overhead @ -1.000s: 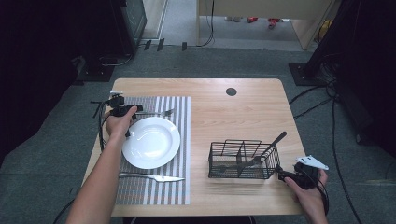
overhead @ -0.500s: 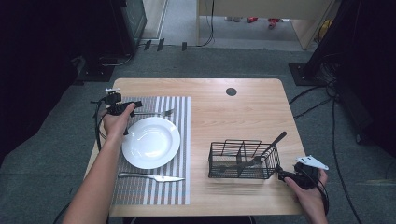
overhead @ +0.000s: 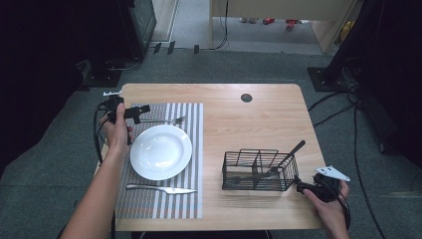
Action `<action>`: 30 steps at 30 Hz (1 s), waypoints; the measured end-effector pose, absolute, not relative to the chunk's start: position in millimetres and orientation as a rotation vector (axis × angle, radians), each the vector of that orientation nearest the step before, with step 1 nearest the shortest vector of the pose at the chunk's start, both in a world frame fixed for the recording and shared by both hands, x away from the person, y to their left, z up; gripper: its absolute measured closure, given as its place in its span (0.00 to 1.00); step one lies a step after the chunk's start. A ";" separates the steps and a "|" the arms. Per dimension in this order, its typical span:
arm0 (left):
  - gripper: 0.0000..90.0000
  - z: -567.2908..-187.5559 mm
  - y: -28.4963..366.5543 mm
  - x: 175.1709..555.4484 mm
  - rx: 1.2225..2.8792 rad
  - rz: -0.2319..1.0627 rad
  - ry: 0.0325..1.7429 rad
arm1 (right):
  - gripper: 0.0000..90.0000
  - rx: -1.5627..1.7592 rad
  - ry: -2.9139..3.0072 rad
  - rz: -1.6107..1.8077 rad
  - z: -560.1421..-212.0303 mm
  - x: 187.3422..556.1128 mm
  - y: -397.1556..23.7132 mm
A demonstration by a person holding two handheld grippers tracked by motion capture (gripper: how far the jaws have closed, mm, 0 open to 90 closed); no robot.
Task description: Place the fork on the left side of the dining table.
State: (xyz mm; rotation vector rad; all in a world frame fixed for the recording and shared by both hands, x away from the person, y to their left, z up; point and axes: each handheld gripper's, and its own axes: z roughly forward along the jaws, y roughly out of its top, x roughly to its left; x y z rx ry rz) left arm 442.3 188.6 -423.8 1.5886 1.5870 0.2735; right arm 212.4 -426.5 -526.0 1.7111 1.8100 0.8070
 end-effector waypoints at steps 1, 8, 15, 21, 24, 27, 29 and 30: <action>0.14 -421.9 187.3 439.8 1.606 0.268 1.562 | 0.09 1.711 1.810 0.807 -526.0 212.4 -426.5; 0.00 -404.5 179.2 419.0 1.654 0.297 1.448 | 0.09 1.710 1.810 0.807 -526.1 212.4 -426.5; 0.00 -389.8 172.9 396.1 1.677 0.351 1.378 | 0.09 1.711 1.809 0.807 -526.1 212.4 -426.4; 0.00 -380.5 174.3 374.7 1.674 0.383 1.330 | 0.09 1.711 1.810 0.807 -526.0 212.4 -426.5; 0.00 -379.2 175.2 365.7 1.678 0.397 1.319 | 0.09 1.710 1.810 0.807 -526.1 212.4 -426.5; 0.00 -378.8 176.7 356.3 1.679 0.404 1.307 | 0.09 1.711 1.809 0.807 -526.1 212.4 -426.4; 0.00 -378.0 177.4 348.7 1.684 0.418 1.292 | 0.09 1.710 1.809 0.807 -526.1 212.4 -426.5; 0.00 -377.8 177.5 346.0 1.681 0.424 1.288 | 0.09 1.710 1.810 0.807 -526.1 212.4 -426.5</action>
